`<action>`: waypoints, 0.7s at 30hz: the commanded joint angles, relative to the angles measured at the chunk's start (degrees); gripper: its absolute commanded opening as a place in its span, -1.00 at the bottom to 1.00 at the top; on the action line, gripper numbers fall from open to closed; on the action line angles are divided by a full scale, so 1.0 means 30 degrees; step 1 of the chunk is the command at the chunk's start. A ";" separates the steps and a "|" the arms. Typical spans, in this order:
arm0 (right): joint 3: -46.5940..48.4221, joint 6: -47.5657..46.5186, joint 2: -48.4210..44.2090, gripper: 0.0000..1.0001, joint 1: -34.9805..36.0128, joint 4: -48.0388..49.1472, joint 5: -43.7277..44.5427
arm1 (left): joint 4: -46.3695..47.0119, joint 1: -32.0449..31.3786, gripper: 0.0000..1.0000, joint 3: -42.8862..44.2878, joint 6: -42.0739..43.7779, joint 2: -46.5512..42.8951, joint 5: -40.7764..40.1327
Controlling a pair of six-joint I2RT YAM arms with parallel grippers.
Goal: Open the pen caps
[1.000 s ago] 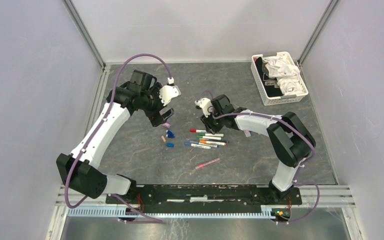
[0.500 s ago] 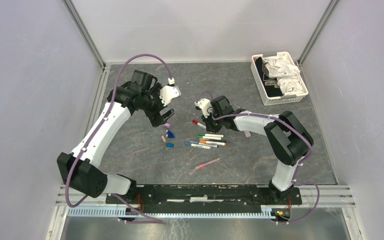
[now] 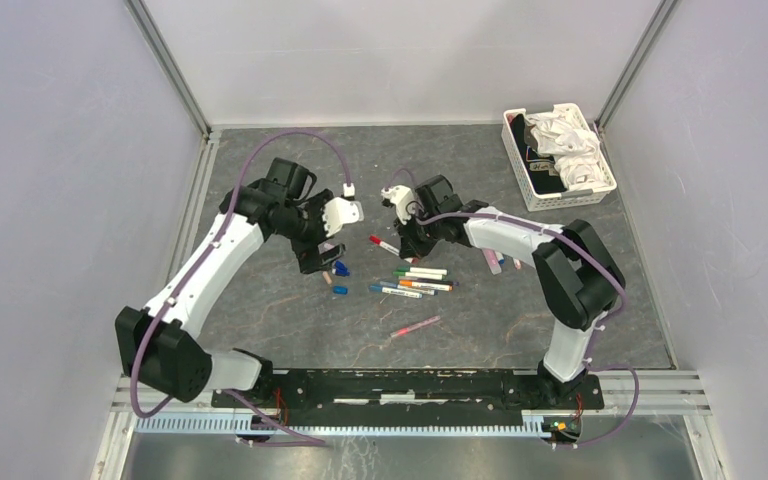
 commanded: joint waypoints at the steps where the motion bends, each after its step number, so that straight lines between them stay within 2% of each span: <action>1: 0.1331 0.1118 -0.1401 -1.00 -0.0015 -0.1576 -0.5103 | -0.0013 0.0003 1.00 -0.0784 0.3852 -0.1804 0.3109; 3: 0.1535 0.1302 -0.1204 -1.00 -0.0032 -0.2548 -0.7889 | 0.0194 -0.0015 1.00 -0.0914 0.4679 -0.1951 0.3816; 6: 0.0712 0.1878 -0.1794 -1.00 0.0024 -0.1949 -1.0414 | -0.0241 -0.0192 0.98 -0.0805 0.5854 -0.1623 0.4284; 11: 0.1170 0.2284 -0.2199 -1.00 0.0015 -0.2196 -1.2230 | -0.1486 -0.0998 0.86 -0.0663 0.7323 -0.0686 0.4346; 18: 0.1695 0.2225 -0.1949 -1.00 0.0011 -0.2728 -1.3416 | -0.1366 -0.1734 0.69 -0.0909 0.7874 0.0026 0.3847; 21: 0.1773 0.2280 -0.1804 -1.00 0.0010 -0.2637 -1.3798 | -0.1070 -0.2198 0.47 -0.0949 0.7993 0.0157 0.3803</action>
